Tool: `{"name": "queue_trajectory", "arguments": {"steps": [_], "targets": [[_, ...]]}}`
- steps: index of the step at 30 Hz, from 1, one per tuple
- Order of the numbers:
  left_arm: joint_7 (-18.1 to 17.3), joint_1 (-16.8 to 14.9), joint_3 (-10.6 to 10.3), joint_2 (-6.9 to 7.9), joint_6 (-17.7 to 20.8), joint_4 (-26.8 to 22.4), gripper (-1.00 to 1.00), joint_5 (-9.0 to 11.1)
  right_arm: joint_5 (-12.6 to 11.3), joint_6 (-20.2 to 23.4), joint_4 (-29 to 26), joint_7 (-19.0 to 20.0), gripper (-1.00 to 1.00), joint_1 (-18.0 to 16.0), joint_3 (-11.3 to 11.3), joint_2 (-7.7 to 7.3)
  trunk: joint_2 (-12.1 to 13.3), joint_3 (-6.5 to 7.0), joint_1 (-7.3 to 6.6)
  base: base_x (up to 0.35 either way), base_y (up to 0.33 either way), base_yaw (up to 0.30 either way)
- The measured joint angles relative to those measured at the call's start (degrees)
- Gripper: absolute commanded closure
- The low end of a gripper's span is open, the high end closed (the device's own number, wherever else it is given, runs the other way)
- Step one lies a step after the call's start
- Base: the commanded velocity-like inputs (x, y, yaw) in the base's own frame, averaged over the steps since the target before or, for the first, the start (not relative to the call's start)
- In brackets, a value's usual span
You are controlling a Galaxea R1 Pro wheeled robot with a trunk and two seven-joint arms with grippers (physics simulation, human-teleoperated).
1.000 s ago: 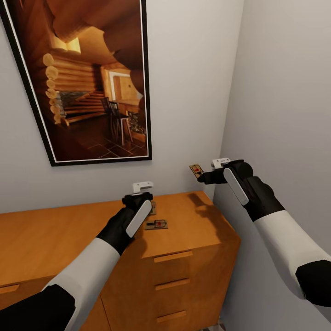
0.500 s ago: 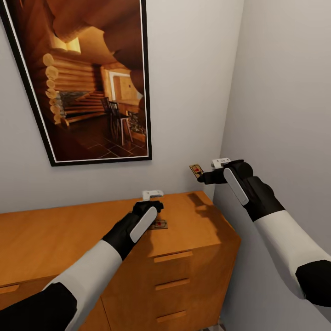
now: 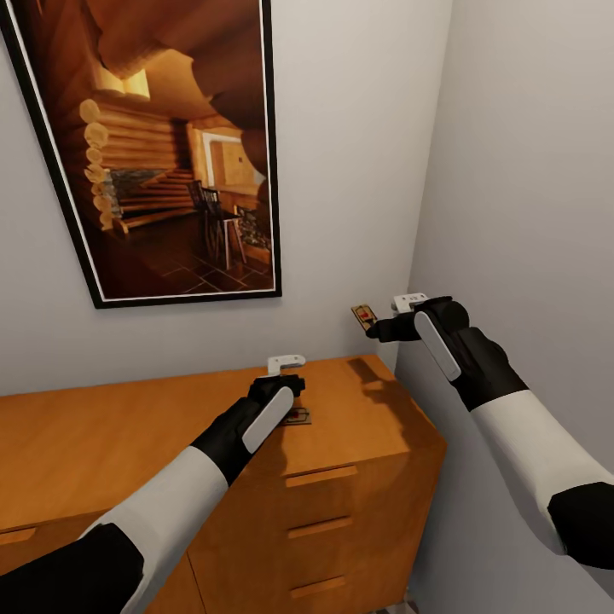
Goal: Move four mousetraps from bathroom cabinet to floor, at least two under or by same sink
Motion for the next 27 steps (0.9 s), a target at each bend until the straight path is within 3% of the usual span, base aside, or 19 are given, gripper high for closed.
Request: {"name": "queue_trajectory", "arguments": {"steps": [15,27], "targets": [[0.2,0.0,-0.04,0.0,-0.23,0.03,-1.0,-0.41,0.07,0.0,0.02,0.0,1.0,0.0,0.01,0.02,0.0,0.0,0.0,0.003,0.0,0.0],[0.21,0.0,-0.07,0.0,-0.22,0.12,-1.0,-0.28,0.06,0.0,0.02,0.0,1.0,0.0,0.01,0.06,0.0,0.0,-0.01,0.123,0.0,0.0]]}}
